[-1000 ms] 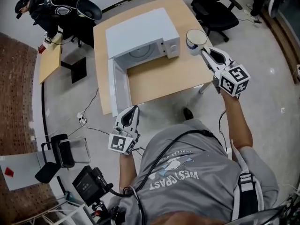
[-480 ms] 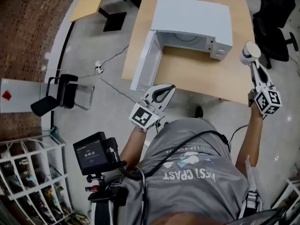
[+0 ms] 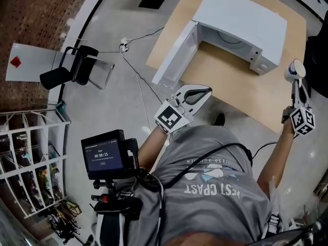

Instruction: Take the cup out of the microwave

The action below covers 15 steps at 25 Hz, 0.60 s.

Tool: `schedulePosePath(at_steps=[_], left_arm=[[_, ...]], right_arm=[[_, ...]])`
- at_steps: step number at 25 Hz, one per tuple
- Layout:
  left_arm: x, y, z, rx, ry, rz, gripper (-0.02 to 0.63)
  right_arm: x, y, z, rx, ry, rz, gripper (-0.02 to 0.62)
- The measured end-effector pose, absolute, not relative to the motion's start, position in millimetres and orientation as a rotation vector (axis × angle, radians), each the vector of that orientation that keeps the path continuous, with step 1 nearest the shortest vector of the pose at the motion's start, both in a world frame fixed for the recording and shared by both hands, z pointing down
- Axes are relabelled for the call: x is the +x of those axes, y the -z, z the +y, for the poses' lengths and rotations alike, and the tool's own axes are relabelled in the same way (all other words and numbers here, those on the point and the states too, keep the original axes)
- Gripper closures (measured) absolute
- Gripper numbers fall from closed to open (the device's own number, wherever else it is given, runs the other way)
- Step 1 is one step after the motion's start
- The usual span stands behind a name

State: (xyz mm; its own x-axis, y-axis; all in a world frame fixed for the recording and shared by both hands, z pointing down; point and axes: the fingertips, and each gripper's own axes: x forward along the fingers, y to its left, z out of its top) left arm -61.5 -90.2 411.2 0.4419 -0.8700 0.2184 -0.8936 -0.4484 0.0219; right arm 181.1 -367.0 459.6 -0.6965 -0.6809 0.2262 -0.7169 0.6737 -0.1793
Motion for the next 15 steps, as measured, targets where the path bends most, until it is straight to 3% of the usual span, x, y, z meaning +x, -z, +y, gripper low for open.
schedulePosePath(at_steps=[8, 15], left_arm=[[-60, -401, -102, 2.565, -0.211, -1.604, 0.563], [-49, -436, -123, 2.469, -0.364, -1.559, 0.563]], right_arm=[[174, -491, -403, 1.158, -0.442, -2.716, 0.528], [194, -541, -446, 1.199, -0.501, -2.66, 0.528]])
